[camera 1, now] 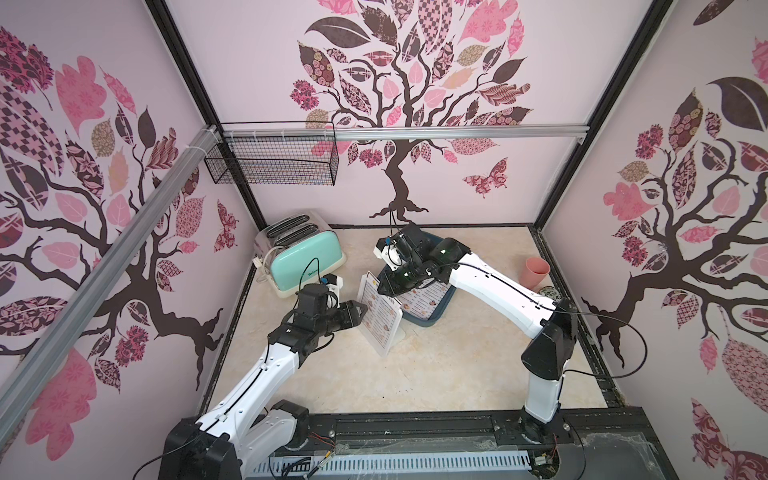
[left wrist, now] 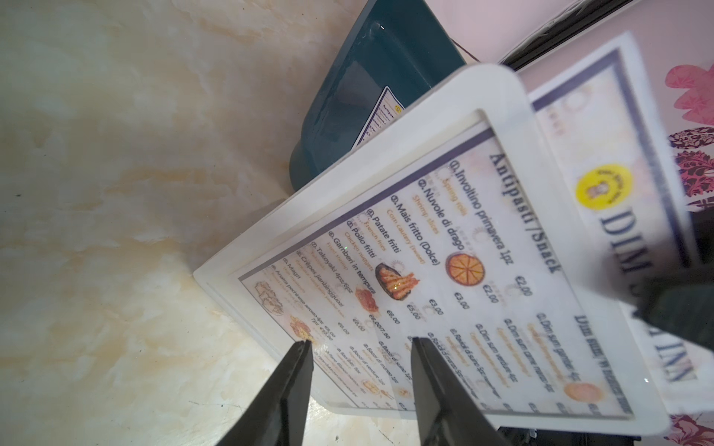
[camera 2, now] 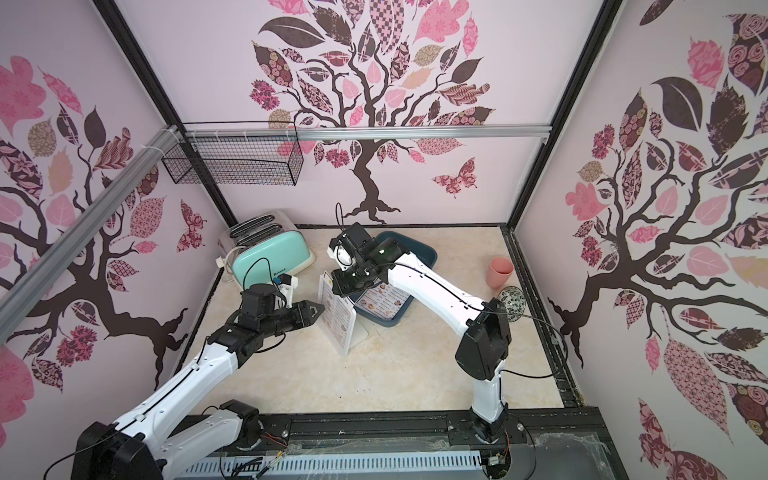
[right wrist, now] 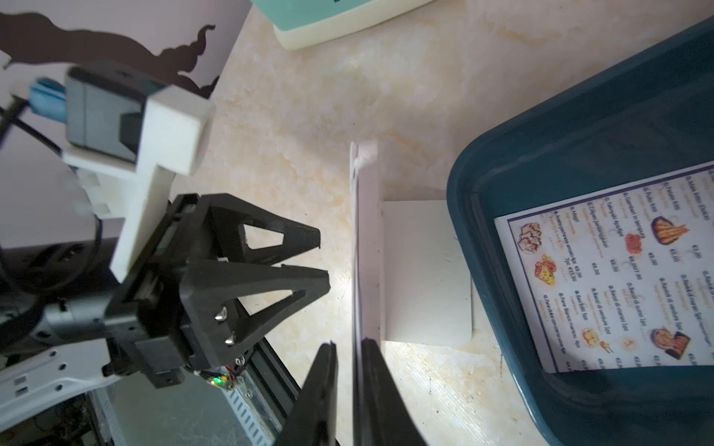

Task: Replace the menus in the menu holders
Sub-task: Take out the menu from the menu holder.

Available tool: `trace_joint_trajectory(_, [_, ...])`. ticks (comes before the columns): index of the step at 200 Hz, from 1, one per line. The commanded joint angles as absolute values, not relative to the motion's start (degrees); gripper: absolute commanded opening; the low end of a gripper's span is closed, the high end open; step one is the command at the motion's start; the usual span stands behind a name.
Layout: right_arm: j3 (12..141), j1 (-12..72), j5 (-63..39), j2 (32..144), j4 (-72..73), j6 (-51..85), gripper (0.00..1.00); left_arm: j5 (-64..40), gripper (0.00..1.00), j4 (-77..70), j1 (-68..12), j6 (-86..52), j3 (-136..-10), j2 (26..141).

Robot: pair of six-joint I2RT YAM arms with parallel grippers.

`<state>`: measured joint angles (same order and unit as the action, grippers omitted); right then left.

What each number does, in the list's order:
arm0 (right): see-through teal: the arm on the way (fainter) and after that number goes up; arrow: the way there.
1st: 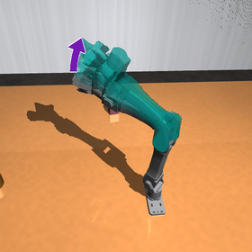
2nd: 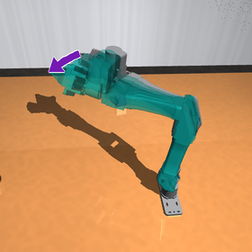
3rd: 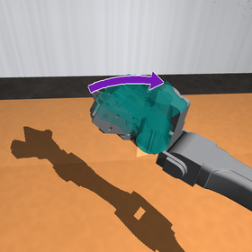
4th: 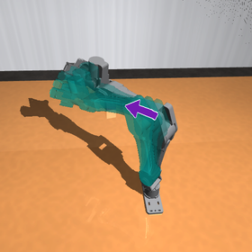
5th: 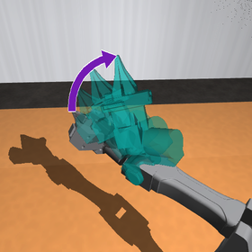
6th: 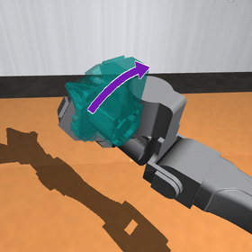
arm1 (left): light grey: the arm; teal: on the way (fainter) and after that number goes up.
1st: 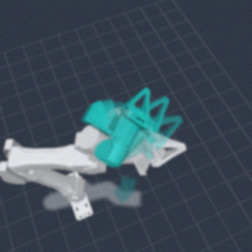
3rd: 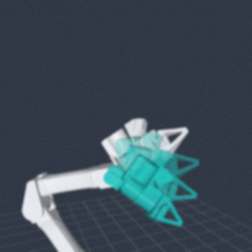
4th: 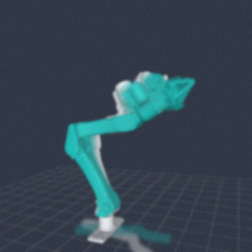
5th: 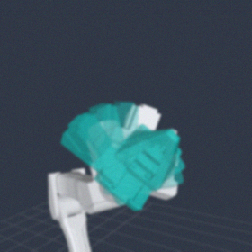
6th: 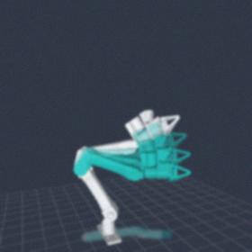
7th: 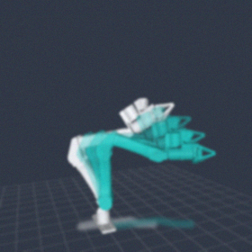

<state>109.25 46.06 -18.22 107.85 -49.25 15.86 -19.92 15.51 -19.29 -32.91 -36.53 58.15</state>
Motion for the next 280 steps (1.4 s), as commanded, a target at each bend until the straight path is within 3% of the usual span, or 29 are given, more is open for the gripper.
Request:
trace_joint_trajectory(1, [111.36,46.41,-18.11,107.71,-50.79,15.43,0.19,-19.69,0.48,14.6,-19.51,-31.84,-35.94,57.74])
trace_joint_trajectory(84, [110.93,46.41,-16.63,108.53,-51.46,15.05,0.12,-19.86,0.48,14.33,-19.51,-31.54,-36.28,58.53])
trace_joint_trajectory(148, [112.48,46.41,-15.89,108.76,-52.05,14.37,0.0,-19.28,0.48,14.56,-19.51,-31.09,-36.3,58.12])
trace_joint_trajectory(233, [130.39,46.41,-11.61,108.18,-60.33,11.07,0.0,-4.43,0.51,17.57,-19.51,-22.42,-38.62,46.07])
trace_joint_trajectory(263, [142.09,46.41,-10.39,108.52,-66.0,9.05,0.0,-3.12,0.54,20.46,-19.51,-14.58,-43.36,44.26])
trace_joint_trajectory(280, [142.56,46.41,-8.93,105.42,-66.45,6.38,0.0,-5.07,0.56,22.7,-19.51,-8.9,-47.76,44.79])
